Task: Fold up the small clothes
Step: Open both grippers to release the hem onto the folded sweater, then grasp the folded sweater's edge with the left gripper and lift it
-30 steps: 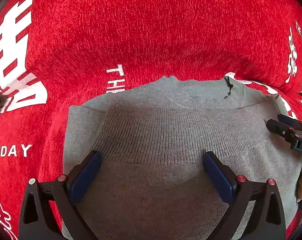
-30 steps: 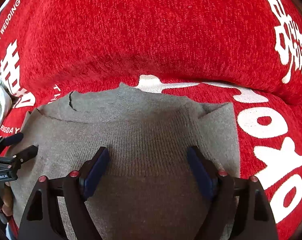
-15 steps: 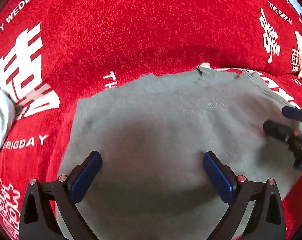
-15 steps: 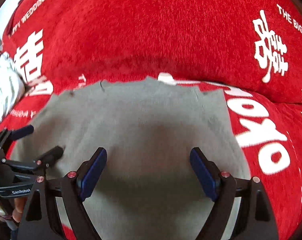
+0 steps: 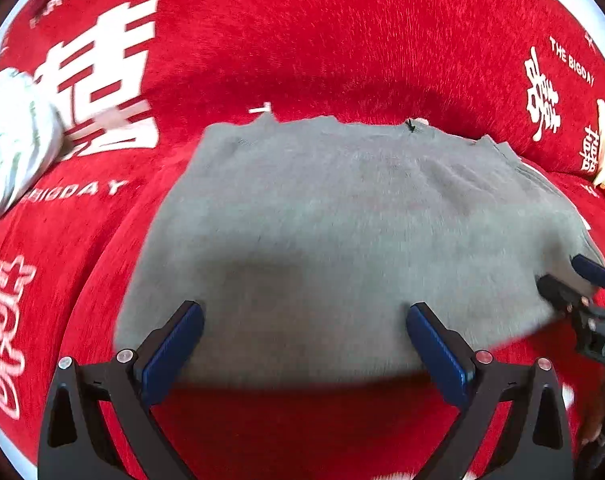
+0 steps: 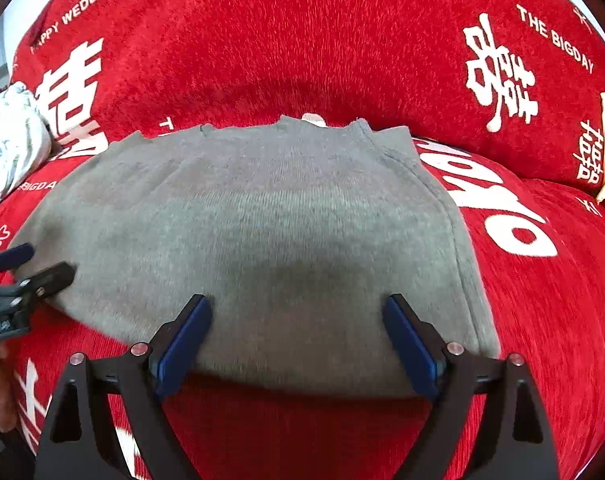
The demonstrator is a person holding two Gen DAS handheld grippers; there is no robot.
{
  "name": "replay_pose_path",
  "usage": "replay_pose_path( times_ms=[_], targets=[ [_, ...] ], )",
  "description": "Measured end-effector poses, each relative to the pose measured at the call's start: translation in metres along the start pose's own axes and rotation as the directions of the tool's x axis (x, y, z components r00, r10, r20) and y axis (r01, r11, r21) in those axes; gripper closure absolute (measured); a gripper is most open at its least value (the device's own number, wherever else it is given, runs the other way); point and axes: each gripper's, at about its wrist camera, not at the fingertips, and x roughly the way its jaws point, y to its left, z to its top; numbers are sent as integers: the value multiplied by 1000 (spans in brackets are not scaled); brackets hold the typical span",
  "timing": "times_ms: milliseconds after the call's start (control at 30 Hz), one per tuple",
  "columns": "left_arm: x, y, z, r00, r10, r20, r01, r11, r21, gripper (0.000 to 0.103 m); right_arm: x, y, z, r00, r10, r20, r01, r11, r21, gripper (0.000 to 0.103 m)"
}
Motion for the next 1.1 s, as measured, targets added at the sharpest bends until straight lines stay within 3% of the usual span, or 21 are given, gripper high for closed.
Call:
replay_pose_path(
  times_ms=[167, 467, 567, 700, 767, 800, 900, 967, 1000, 1033, 1067, 1100],
  targets=[
    [-16, -2, -30, 996, 26, 86, -28, 999, 19, 1, 0, 0, -6, 1000, 23, 19, -23, 1000, -2, 4],
    [-18, -1, -23, 997, 50, 56, -51, 999, 11, 1, 0, 2, -7, 1000, 17, 25, -17, 1000, -10, 3],
    [-33, 15, -16, 992, 97, 76, -92, 993, -69, 1, 0, 2, -7, 999, 18, 27, -18, 1000, -8, 3],
    [-41, 71, -10, 999, -8, 36, 18, 958, -286, 1, 1, 2, -7, 999, 15, 29, -14, 1000, -10, 3],
    [-25, 103, -13, 983, -183, -8, 161, 885, -437, 1, 1, 3, -7, 999, 10, 32, -10, 1000, -12, 2],
    [-21, 111, -14, 976, -217, 8, 195, 859, -473, 1, 1, 3, -7, 999, 9, 39, -9, 1000, -7, 2],
    [-9, 109, -1, 958, -286, 26, 264, 840, -474, 1, 0, 4, -7, 999, 10, 38, -10, 1000, -7, 2],
    [0, 101, 9, 956, -293, 27, 272, 845, -462, 1, 0, 4, -7, 999, 8, 36, -8, 1000, -8, 2],
    [5, 98, 13, 954, -299, 27, 278, 845, -456, 3, 0, 4, -6, 999, 8, 33, -8, 1000, -9, 2],
    [9, 96, 17, 952, -303, 36, 285, 842, -459, 18, -1, 4, -6, 1000, 7, 29, -7, 1000, -10, 2],
    [11, 95, 20, 949, -312, 39, 294, 836, -464, 39, -1, 4, -4, 1000, 5, 17, -5, 1000, -12, 2],
    [16, 99, 20, 942, -334, 41, 312, 820, -480, 49, -2, 5, -2, 1000, 2, 8, -2, 1000, -14, 2]
  ],
)
